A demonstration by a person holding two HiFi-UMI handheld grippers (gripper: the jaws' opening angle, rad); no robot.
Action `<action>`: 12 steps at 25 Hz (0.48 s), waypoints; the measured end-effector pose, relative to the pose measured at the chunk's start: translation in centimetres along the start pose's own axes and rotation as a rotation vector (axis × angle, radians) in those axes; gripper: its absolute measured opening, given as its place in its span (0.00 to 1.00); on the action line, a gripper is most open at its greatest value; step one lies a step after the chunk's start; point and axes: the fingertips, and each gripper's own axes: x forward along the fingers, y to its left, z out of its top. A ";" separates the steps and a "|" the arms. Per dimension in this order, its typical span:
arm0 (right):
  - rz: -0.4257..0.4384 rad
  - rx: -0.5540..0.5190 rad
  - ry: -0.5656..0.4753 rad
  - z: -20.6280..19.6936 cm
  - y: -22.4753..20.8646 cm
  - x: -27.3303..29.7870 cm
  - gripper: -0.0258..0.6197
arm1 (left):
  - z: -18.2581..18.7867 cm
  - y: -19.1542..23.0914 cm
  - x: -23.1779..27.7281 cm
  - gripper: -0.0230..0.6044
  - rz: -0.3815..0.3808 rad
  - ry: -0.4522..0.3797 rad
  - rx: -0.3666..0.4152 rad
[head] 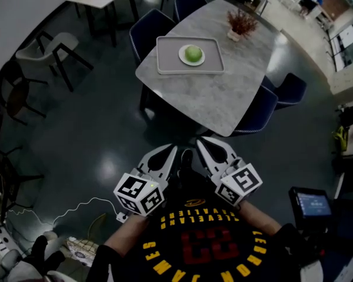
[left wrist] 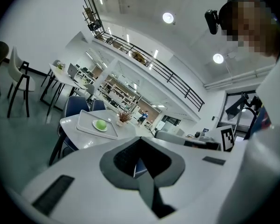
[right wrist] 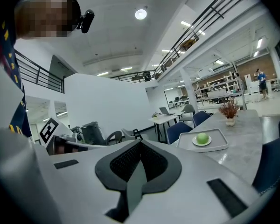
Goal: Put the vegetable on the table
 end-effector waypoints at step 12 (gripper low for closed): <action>0.081 0.021 -0.042 2.5 -3.4 6.4 0.05 | 4.8 4.6 2.9 0.04 0.093 -0.034 0.050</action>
